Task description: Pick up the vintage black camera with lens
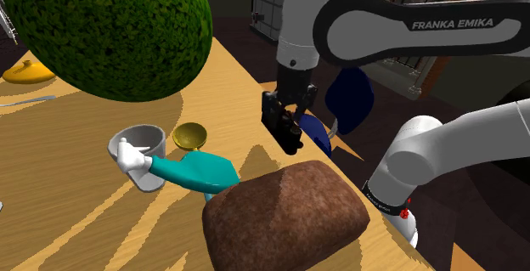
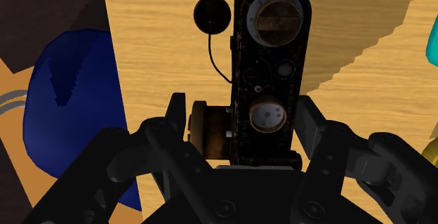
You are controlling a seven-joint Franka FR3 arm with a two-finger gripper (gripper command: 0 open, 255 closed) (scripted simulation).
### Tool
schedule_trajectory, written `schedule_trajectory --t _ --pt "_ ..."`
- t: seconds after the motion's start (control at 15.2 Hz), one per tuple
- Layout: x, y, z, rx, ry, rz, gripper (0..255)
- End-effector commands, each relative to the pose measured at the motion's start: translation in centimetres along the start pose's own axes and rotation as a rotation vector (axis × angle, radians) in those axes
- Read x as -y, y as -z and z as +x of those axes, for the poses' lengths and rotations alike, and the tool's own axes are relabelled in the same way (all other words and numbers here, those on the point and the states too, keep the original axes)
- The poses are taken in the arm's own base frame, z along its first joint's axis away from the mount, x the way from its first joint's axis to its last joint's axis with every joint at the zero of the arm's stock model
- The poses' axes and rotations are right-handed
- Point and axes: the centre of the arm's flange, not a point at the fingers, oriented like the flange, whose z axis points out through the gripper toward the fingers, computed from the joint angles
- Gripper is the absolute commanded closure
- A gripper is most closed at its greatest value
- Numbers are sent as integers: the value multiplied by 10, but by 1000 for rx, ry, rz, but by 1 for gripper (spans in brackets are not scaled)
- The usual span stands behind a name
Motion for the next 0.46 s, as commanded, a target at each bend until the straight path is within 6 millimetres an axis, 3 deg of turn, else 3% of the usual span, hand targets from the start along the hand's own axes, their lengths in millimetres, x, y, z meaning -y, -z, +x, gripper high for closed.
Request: schedule_trajectory --t 0.0,0.26,0.4 --pt "-1 10 2 0 0 0 255" --pt "-1 31 2 0 0 0 255" --pt "-1 32 2 0 0 0 255"
